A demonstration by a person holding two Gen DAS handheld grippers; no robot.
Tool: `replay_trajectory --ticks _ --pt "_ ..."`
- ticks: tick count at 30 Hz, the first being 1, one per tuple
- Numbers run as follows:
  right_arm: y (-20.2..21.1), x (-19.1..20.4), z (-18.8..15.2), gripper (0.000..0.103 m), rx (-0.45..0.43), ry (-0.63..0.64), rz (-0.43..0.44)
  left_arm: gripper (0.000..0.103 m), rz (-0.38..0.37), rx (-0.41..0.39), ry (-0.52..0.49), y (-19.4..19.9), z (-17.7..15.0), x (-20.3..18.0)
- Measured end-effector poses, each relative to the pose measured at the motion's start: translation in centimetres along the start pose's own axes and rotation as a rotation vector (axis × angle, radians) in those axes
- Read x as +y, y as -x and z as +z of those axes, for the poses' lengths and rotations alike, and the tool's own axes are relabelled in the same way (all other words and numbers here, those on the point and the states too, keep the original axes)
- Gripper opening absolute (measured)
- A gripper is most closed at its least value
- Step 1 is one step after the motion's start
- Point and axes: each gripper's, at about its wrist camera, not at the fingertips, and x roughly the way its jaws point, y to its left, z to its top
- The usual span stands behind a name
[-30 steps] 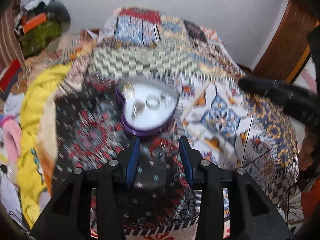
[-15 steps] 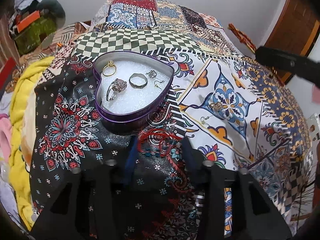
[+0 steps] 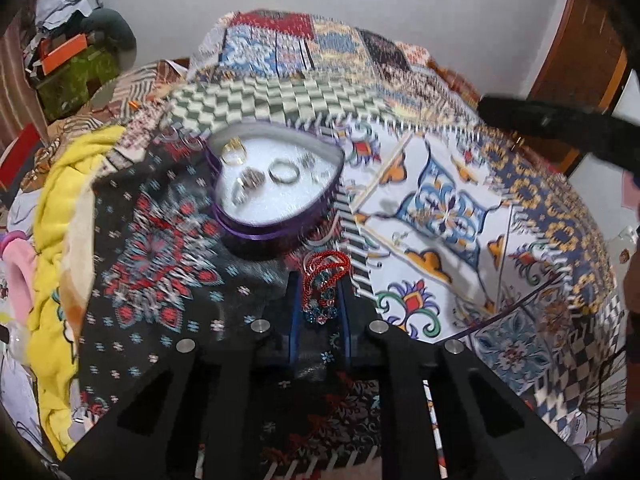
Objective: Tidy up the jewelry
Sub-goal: 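Carry the red beaded bracelet toward the tin with the right gripper while the left holds its bracelet above it, then lower both bracelets into the purple tin and open both grippers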
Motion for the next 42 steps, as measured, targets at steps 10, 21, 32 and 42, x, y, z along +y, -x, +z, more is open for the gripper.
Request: replay_trajectory --ticks 10,21,32,42 --pt "0.1 0.9 1.3 0.009 -0.032 0.007 0.015 0.015 0.021 -0.139 0.026 4.6 3.4 1.5" --pt "-1.6 3.0 2.8 0.009 -0.042 0.035 0.049 0.015 0.035 -0.217 0.028 5.7 6.3 2.7" --pt "-5.4 2.9 2.9 0.009 0.029 0.027 0.075 0.015 0.009 -0.146 0.042 1.2 7.9 3.8" --pt "-9.1 3.2 2.5 0.009 0.114 0.03 0.096 0.015 0.017 -0.089 0.036 -1.8 8.4 4.9"
